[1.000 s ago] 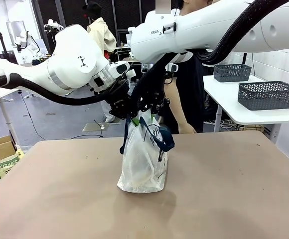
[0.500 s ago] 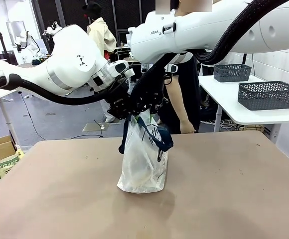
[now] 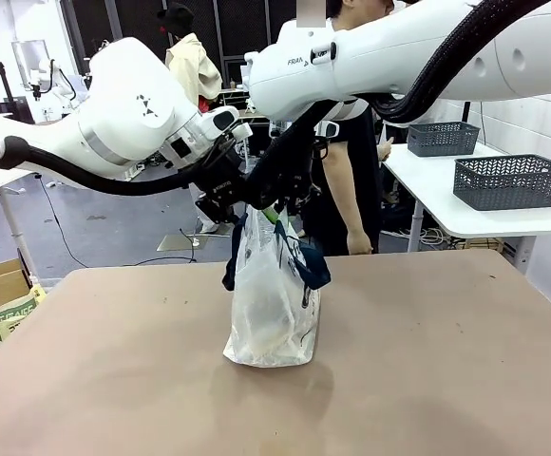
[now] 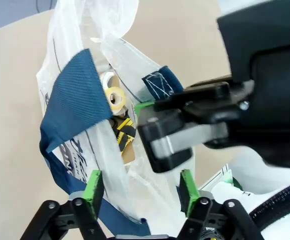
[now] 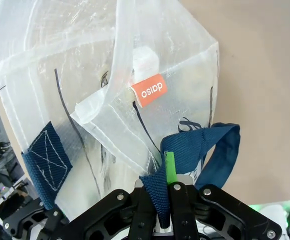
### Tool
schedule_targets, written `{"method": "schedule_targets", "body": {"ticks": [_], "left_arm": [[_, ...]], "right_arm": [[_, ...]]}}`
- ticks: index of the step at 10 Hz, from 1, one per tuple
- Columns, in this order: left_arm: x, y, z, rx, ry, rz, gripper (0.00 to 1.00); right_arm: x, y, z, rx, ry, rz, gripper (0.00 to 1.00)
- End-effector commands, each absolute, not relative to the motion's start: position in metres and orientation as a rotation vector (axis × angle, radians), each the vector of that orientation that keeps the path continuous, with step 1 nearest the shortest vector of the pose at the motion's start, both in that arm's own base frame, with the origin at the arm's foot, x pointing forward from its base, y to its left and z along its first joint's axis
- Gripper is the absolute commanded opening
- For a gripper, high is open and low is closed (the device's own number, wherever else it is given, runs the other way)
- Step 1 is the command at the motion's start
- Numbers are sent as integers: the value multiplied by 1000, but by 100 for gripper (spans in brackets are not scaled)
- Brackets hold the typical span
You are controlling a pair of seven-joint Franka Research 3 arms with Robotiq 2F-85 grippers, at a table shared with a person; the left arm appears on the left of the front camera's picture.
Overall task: Transfer purchased items from the store into the shopping bag.
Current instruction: Move the Reusable shopping bag to the right side of the table.
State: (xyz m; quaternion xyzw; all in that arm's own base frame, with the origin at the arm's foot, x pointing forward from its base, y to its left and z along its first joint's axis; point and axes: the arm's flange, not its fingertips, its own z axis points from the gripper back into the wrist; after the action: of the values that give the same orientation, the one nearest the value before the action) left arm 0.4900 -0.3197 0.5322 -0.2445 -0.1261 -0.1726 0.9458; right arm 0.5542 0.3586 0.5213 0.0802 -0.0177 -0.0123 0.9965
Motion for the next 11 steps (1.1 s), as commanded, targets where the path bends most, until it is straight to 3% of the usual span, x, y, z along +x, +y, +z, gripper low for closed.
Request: {"method": "schedule_targets", "body": {"ticks": [1,8,11], "left_arm": [[476,-312,537,-531,-254,-391,100],[474,-331,532,-529,-205,-449,100],[470,-349,526,-436,-211,-478,100]], "right_arm": [[558,363,518,187,-30,-46,0],[559,365,517,193,-29,-35,0],[559,364,515,197,-16,-32,0]]}}
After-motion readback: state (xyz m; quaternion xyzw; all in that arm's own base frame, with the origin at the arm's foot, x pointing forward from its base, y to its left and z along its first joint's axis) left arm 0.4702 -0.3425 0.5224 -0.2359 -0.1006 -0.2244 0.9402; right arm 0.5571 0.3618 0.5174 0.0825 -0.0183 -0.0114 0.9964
